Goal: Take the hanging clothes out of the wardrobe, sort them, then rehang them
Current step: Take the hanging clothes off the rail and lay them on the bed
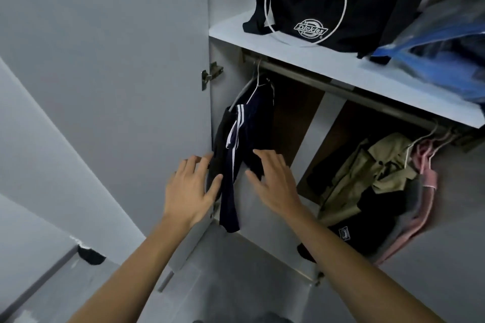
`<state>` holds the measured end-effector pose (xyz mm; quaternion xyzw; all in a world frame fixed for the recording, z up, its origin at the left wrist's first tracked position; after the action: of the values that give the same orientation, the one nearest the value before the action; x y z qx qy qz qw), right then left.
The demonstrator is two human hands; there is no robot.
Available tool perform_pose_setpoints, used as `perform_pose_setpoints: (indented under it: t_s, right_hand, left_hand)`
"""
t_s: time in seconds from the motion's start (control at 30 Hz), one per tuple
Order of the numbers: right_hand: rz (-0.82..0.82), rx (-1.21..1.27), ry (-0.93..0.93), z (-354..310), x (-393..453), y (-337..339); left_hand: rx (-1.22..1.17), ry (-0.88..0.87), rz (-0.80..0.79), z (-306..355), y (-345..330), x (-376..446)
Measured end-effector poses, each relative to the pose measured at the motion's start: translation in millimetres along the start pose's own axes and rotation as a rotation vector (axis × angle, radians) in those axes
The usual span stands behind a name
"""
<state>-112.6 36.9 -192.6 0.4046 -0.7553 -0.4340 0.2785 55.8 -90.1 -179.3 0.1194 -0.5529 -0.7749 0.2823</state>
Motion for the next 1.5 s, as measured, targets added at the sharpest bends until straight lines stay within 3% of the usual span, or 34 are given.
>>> perform_pose_setpoints:
  t_s: [0.33, 0.57, 0.8, 1.1, 1.27, 1.5]
  right_hand:
    - [0.058, 0.014, -0.008, 54, 75, 34]
    - [0.126, 0.013, -0.042, 134, 94, 64]
    - [0.255, -0.036, -0.312, 221, 53, 108]
    - [0.426, -0.187, -0.812, 296, -47, 139]
    - [0.521, -0.19, -1.08, 323, -87, 137]
    - [0.585, -0.163, -1.203, 349, -114, 124]
  left_hand:
    - [-0.026, -0.083, -0.051, 30, -18, 110]
    - [0.04, -0.161, -0.049, 85, -43, 195]
    - [0.027, -0.472, -0.118, 201, -103, 264]
    - [-0.081, -0.918, -0.436, 355, -208, 295]
    - [-0.046, -1.023, -0.5, 406, -253, 302]
    - [-0.201, -0.991, -0.655, 464, -307, 339]
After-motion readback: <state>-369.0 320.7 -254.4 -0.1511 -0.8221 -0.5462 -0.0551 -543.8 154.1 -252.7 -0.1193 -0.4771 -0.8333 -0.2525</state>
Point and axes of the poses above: each hand's wrist, its own x-axis towards the middle knuckle, its own y-axis out of the back of the hand, z = x × y, the point moved 9 cm from there along x, towards the middle knuckle, and after that the axes turned 11 degrees about -z, right-handed, at the moved point
